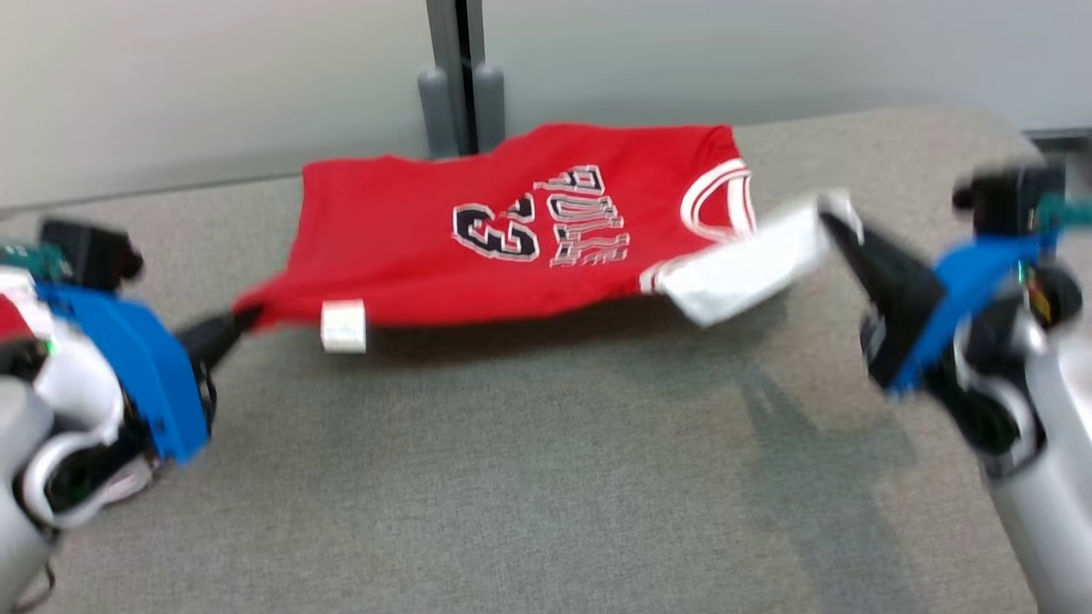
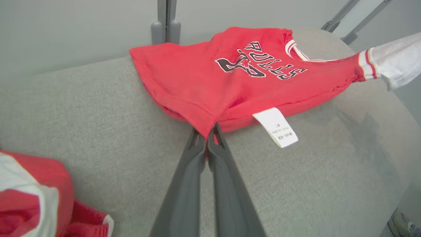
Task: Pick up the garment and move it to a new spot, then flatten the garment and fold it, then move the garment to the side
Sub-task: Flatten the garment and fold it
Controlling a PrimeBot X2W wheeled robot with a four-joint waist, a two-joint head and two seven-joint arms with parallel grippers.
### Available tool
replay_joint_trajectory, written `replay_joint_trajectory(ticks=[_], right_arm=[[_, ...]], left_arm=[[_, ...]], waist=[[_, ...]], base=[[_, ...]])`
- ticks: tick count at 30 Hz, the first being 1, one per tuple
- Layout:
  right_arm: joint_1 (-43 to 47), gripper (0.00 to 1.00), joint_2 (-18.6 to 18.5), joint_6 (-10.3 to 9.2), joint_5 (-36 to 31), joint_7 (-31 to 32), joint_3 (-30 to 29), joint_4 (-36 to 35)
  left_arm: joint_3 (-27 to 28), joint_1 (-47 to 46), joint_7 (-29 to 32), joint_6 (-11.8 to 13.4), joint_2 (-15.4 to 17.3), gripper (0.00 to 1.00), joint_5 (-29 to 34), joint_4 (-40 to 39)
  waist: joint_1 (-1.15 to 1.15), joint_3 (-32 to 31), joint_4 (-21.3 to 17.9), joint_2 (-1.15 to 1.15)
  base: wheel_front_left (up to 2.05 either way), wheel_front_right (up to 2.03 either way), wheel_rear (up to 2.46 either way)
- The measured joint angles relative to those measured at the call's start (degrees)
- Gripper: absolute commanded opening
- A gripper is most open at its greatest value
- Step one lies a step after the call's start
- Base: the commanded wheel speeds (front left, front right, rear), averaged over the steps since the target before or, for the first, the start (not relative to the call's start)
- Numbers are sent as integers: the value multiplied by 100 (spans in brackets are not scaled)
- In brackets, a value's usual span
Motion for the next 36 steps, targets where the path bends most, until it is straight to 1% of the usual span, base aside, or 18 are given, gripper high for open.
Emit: replay_joint_trajectory(ticks=[2, 4, 5, 7, 9, 13, 15, 18, 21, 22, 26, 29, 33, 36], right_arm=[[751, 0, -116, 0, 12, 405, -163, -360], [1446, 0, -146, 0, -23, 731, -321, -789], [1744, 0, -165, 0, -74, 922, -396, -1023], [2365, 0, -207, -1, -73, 1458, -361, -1500], [2965, 0, -208, 0, 41, 2005, -215, -2006], [3532, 0, -313, 0, 187, 2866, -287, -2851], [3856, 0, -368, -1, 226, 3317, -409, -3216], [4263, 0, -388, 0, 289, 4054, -703, -3710], [4612, 0, -278, 0, 313, 4734, -1082, -4197], [4644, 0, -225, 0, 313, 4913, -1202, -4353], [4468, 0, 0, 0, 318, 5456, -1475, -4649], [3923, 0, 196, 0, 357, 5773, -1508, -4552], [3087, 0, 424, 0, 275, 6094, -1544, -3886], [2448, 0, 576, 0, 74, 6190, -1626, -3199]], left_arm=[[-154, 326, 43, 9, 157, 0, 23, -193], [-324, 605, 158, 99, 369, 0, 49, -482], [-420, 718, 185, 169, 501, 0, 156, -623], [-634, 931, 279, 389, 806, 0, 449, -905], [-704, 1226, 294, 582, 1076, 0, 350, -1217], [-777, 1797, 216, 923, 1517, 0, 29, -1929], [-832, 2042, 216, 1047, 1749, 0, -116, -2287], [-960, 2326, 307, 1169, 2078, 0, -305, -2796], [-991, 2390, 458, 1300, 2376, 0, -381, -3170], [-980, 2390, 487, 1305, 2442, 0, -426, -3263], [-902, 2249, 768, 1345, 2573, 0, -443, -3419], [-753, 1939, 1132, 1152, 2547, 0, -600, -3387], [-619, 1369, 1952, 884, 2318, 0, -712, -2966], [-548, 909, 2590, 742, 1967, 0, -859, -2454]], waist=[[0, -167, -34, 0], [0, -271, -89, 0], [1, -305, -115, 0], [1, -342, -172, 0], [1, -337, -244, 0], [3, -282, -421, 1], [2, -244, -473, 1], [3, -164, -487, 1], [3, -110, -449, 2], [3, -92, -431, 2], [2, -4, -374, 2], [3, 121, -350, 2], [3, 335, -299, 2], [4, 494, -248, 4]], base=[[0, 0, 0], [0, 0, 0], [0, 0, 0], [0, 0, 0], [0, 0, 0], [0, 0, 0], [0, 0, 0], [0, 0, 0], [0, 0, 0], [0, 0, 0], [0, 0, 0], [0, 0, 0], [0, 0, 0], [0, 0, 0]])
